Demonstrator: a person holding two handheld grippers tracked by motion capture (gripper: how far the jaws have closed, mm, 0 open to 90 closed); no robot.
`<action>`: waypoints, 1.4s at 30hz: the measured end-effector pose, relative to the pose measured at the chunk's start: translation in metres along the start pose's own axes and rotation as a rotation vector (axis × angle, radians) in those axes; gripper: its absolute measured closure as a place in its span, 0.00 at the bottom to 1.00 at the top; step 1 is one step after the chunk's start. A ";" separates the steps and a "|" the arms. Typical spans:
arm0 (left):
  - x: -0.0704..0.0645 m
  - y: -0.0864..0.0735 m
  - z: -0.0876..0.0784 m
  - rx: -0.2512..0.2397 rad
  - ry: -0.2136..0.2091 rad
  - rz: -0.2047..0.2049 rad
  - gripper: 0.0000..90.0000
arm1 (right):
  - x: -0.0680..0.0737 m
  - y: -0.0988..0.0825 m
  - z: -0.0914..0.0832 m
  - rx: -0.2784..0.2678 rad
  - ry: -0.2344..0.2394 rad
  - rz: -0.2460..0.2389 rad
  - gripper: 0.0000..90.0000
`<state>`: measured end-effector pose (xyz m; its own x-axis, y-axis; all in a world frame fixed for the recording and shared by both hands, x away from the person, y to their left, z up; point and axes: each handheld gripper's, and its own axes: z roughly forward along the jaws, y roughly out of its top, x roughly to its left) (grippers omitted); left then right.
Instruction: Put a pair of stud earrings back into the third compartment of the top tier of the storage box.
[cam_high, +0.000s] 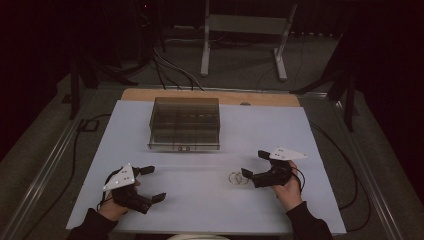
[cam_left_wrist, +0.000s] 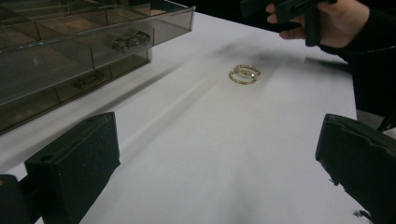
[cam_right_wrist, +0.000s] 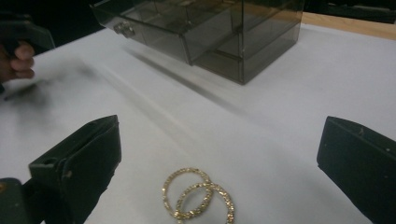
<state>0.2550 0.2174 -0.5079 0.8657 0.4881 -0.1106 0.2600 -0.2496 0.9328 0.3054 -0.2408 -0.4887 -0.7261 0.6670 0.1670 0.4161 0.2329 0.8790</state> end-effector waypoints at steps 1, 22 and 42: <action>0.000 0.000 0.000 0.001 0.001 -0.001 0.01 | 0.000 0.000 0.001 0.008 -0.003 -0.004 0.00; 0.000 0.000 0.000 -0.005 -0.002 0.001 0.01 | -0.006 -0.015 0.021 0.188 -0.064 0.032 0.13; 0.000 0.000 0.001 0.008 -0.006 0.005 0.01 | 0.003 -0.022 0.035 0.327 -0.135 -0.060 0.79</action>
<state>0.2555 0.2172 -0.5085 0.8695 0.4821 -0.1079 0.2589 -0.2586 0.9306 0.3132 -0.2193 -0.5230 -0.6847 0.7278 0.0394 0.5440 0.4743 0.6922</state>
